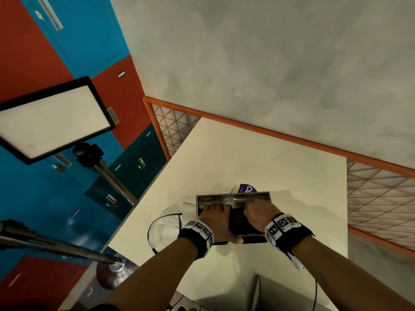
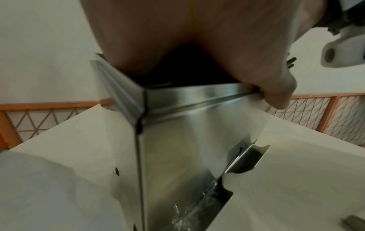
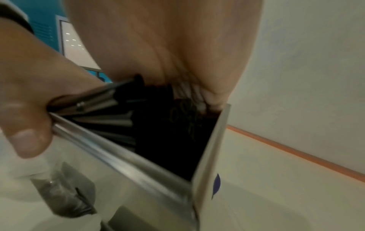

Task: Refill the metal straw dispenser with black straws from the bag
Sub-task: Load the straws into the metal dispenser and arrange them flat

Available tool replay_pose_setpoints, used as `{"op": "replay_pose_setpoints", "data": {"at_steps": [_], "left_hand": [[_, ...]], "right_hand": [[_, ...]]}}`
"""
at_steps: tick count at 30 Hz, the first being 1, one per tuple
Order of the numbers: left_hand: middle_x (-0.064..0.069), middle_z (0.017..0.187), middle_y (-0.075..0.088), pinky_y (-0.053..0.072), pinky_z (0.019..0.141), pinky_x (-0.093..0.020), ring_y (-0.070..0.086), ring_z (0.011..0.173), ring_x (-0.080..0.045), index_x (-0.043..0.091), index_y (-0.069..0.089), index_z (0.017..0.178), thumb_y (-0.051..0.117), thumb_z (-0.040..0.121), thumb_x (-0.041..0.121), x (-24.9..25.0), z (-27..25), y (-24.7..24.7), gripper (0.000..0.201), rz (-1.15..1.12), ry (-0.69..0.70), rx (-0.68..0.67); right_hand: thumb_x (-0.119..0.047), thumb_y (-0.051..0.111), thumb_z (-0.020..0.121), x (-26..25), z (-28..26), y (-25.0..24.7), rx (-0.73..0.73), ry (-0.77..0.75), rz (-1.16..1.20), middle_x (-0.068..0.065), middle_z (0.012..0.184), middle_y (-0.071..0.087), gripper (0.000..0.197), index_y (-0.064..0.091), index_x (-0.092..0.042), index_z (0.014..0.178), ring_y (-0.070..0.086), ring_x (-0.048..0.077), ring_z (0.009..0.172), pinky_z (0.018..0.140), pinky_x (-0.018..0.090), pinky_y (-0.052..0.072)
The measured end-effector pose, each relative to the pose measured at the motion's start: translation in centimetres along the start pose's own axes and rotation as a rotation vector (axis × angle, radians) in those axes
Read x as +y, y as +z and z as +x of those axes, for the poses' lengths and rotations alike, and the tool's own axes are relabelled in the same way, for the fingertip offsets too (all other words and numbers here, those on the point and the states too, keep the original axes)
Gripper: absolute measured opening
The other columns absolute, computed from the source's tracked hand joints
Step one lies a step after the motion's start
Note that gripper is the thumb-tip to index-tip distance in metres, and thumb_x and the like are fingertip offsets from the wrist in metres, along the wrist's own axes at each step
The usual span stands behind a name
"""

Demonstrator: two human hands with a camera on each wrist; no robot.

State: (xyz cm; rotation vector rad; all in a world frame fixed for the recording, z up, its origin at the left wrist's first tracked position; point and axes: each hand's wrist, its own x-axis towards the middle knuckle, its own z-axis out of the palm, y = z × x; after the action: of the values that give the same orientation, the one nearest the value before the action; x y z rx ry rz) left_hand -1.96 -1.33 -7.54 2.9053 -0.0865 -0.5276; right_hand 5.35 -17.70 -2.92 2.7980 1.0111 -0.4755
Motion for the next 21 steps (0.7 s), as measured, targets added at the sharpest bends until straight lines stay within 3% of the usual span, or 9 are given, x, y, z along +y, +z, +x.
{"op": "replay_pose_setpoints", "data": {"at_steps": [3,8,13,18,21], "left_hand": [[-0.011,0.145,0.048,0.037,0.112,-0.051,0.046,0.132,-0.034,0.019,0.036,0.142,0.055,0.050,0.093,0.0,-0.2,-0.1,0.120,-0.013,-0.002,-0.013],[-0.012,0.150,0.044,0.035,0.114,-0.053,0.044,0.136,-0.035,0.020,0.033,0.145,0.056,0.052,0.091,0.0,-0.3,-0.6,0.119,-0.059,0.001,-0.044],[-0.009,0.145,0.049,0.037,0.112,-0.052,0.047,0.132,-0.034,0.026,0.033,0.140,0.058,0.049,0.092,-0.3,-0.1,-0.2,0.116,-0.073,0.012,-0.019],[-0.009,0.143,0.051,0.038,0.111,-0.051,0.050,0.130,-0.033,0.028,0.031,0.141,0.061,0.049,0.090,-0.3,-0.2,-0.1,0.115,-0.067,0.021,0.012],[-0.008,0.143,0.050,0.036,0.112,-0.051,0.048,0.130,-0.033,0.027,0.031,0.142,0.060,0.051,0.089,-0.3,-0.5,-0.1,0.113,-0.062,0.019,0.017]], "right_hand": [[-0.014,0.038,0.099,0.2,0.7,-1.2,-0.116,-0.031,-0.162,0.012,0.121,0.063,0.032,0.064,-0.009,0.117,0.056,0.033,0.118,0.096,0.042,0.048],[-0.014,0.047,0.099,0.9,1.4,-2.1,-0.252,-0.100,-0.286,0.012,0.121,0.063,0.027,0.065,-0.009,0.119,0.057,0.035,0.116,0.095,0.044,0.048],[-0.016,0.045,0.099,1.5,1.7,-2.5,-0.189,-0.116,-0.185,0.011,0.119,0.065,0.028,0.063,-0.007,0.118,0.063,0.031,0.109,0.093,0.039,0.050],[-0.011,0.044,0.098,2.0,1.0,-3.3,-0.234,-0.090,-0.137,0.017,0.123,0.062,0.030,0.061,-0.003,0.122,0.060,0.034,0.113,0.093,0.038,0.048],[-0.008,0.045,0.097,2.3,0.1,-3.8,-0.145,-0.167,-0.036,0.014,0.130,0.059,0.035,0.057,-0.007,0.129,0.058,0.032,0.117,0.095,0.034,0.043]]}}
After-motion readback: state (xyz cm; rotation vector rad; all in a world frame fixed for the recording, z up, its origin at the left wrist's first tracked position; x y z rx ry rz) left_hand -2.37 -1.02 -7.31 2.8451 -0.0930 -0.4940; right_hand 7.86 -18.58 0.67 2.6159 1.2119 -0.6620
